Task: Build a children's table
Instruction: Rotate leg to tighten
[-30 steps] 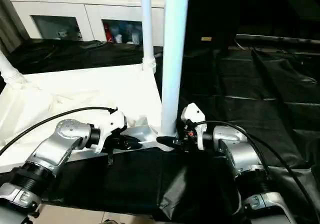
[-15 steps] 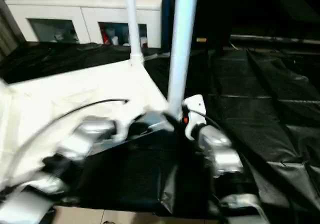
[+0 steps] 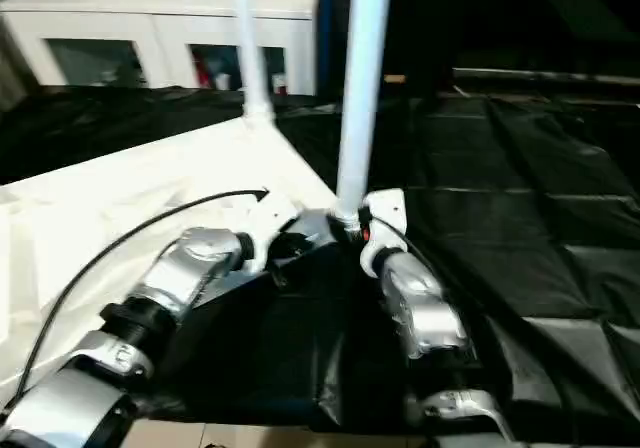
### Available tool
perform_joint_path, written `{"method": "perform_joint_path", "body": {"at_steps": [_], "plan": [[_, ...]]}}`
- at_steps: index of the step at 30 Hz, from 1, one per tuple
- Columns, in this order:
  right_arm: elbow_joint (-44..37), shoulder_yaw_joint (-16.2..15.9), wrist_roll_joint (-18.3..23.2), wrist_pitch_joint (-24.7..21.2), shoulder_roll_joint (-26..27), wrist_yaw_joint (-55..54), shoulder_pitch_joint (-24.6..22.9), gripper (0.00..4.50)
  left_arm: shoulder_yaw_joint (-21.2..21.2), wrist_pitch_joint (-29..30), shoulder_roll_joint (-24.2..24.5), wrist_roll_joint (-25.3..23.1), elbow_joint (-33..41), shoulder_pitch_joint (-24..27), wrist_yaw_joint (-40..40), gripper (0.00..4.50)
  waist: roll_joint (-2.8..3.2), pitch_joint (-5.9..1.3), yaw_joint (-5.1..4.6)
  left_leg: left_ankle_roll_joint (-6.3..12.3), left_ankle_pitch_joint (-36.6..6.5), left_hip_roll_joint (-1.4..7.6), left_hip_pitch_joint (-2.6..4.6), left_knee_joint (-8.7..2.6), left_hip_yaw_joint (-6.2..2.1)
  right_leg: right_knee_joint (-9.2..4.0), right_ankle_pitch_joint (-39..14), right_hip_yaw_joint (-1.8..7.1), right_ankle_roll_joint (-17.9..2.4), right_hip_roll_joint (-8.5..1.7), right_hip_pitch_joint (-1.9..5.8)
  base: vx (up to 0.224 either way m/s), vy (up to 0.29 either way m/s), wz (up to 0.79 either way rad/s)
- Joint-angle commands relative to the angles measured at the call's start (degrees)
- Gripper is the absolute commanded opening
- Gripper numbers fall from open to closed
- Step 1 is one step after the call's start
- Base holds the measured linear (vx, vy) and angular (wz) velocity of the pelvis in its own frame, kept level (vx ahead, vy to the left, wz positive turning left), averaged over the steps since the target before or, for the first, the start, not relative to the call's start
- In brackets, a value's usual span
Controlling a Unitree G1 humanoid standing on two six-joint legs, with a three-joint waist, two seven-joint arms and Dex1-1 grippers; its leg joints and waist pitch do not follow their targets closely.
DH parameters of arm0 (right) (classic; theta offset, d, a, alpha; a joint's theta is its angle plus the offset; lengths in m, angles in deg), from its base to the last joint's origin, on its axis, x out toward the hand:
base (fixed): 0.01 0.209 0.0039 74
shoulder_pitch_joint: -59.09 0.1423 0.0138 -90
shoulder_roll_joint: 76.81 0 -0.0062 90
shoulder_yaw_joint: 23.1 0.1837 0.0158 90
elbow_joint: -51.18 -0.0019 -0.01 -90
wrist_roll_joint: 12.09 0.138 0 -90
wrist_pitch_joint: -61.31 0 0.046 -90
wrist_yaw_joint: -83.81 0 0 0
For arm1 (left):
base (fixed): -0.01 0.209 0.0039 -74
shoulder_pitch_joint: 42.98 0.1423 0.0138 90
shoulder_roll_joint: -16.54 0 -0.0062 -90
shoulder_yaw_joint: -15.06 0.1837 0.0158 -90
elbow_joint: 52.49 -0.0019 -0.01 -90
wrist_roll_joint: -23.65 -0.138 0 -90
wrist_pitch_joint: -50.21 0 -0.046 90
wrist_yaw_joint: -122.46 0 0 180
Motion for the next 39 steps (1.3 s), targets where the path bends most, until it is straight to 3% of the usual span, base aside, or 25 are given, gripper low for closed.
{"method": "perform_joint_path", "body": {"at_steps": [1,5,7,15,19,20,22,29,33,39], "plan": [[-0.53,-1.98,-0.29,0.14,0.02,3.92,-0.27,3.80,-1.20,-2.31,0.35,1.89,0.67,1.24,1.35,0.00,-1.54,-3.53,0.37,3.90,-13.73,3.10,0.47,-3.93,-1.89,-5.21,-16.86,2.56,-11.01,-3.91,2.52,0.000,0.000,0.00],[-2.32,-2.59,1.33,1.73,-6.41,16.11,-0.34,3.80,0.33,-4.37,4.49,3.28,4.52,4.17,10.44,0.00,-1.87,-3.75,0.47,5.72,-11.07,3.12,0.33,-3.49,-1.79,-4.83,-14.78,2.42,-11.92,-3.89,2.77,0.000,0.000,0.00],[-3.06,-2.86,1.91,1.77,-7.72,18.98,-0.43,3.80,0.95,-5.43,5.70,3.94,6.11,5.19,13.49,0.00,-1.64,-3.72,0.51,6.31,-10.19,3.28,0.41,-3.47,-1.73,-4.67,-13.52,2.46,-12.71,-3.81,2.57,0.000,0.000,0.00],[-6.08,-7.57,3.43,0.90,-13.05,35.31,-1.26,3.80,3.29,-2.49,11.16,5.39,14.31,9.41,22.83,0.00,-1.19,-3.55,1.43,5.30,-12.35,3.85,1.06,-3.81,-1.59,-4.30,-12.70,2.52,-14.38,-3.56,2.22,0.000,0.000,0.00],[-6.08,-8.56,2.68,1.68,-13.33,37.02,-1.39,3.80,3.38,-2.37,11.50,5.48,15.04,9.73,23.57,0.00,-1.35,-3.43,1.50,4.13,-13.59,3.72,1.07,-3.91,-1.65,-4.58,-15.63,2.64,-13.49,-3.72,2.14,0.000,0.000,0.00],[-5.49,-9.29,1.81,2.62,-13.34,36.81,-1.10,3.80,3.31,-2.24,11.66,5.45,15.34,9.80,23.66,0.00,-1.73,-3.40,1.48,3.82,-13.80,3.72,1.07,-3.96,-1.68,-4.68,-16.48,2.64,-13.16,-3.78,2.16,0.000,0.000,0.00],[-4.87,-9.45,1.72,2.93,-13.06,36.54,-0.66,3.64,3.29,-1.98,11.87,5.45,15.75,9.88,23.57,0.00,-1.47,-3.40,1.50,3.51,-13.69,3.71,1.08,-3.99,-1.76,-4.68,-16.95,2.69,-12.86,-3.83,2.11,0.000,0.000,0.00],[-4.49,-8.99,1.60,2.60,-12.69,36.09,-0.25,3.03,3.19,-1.32,12.08,5.48,16.47,10.01,23.54,0.00,-1.44,-3.66,1.46,4.33,-11.40,3.60,0.92,-3.78,-1.70,-4.17,-12.21,2.62,-13.93,-3.65,2.32,0.000,0.000,0.00],[-4.17,-9.01,1.43,2.89,-12.74,35.59,-0.41,2.77,3.18,-1.14,12.04,5.45,16.50,9.95,23.45,0.00,-1.33,-3.65,1.46,4.33,-11.81,3.62,0.99,-3.77,-1.72,-4.22,-12.56,2.57,-14.09,-3.65,2.37,0.000,0.000,0.00],[-4.40,-7.82,2.09,2.27,-11.37,33.07,-1.37,2.69,2.86,-0.42,11.13,5.10,15.67,9.43,21.87,0.00,-1.50,-3.68,1.36,4.30,-11.68,3.61,0.95,-3.73,-1.68,-4.19,-12.08,2.61,-14.19,-3.64,2.41,0.000,0.000,0.00]]}}
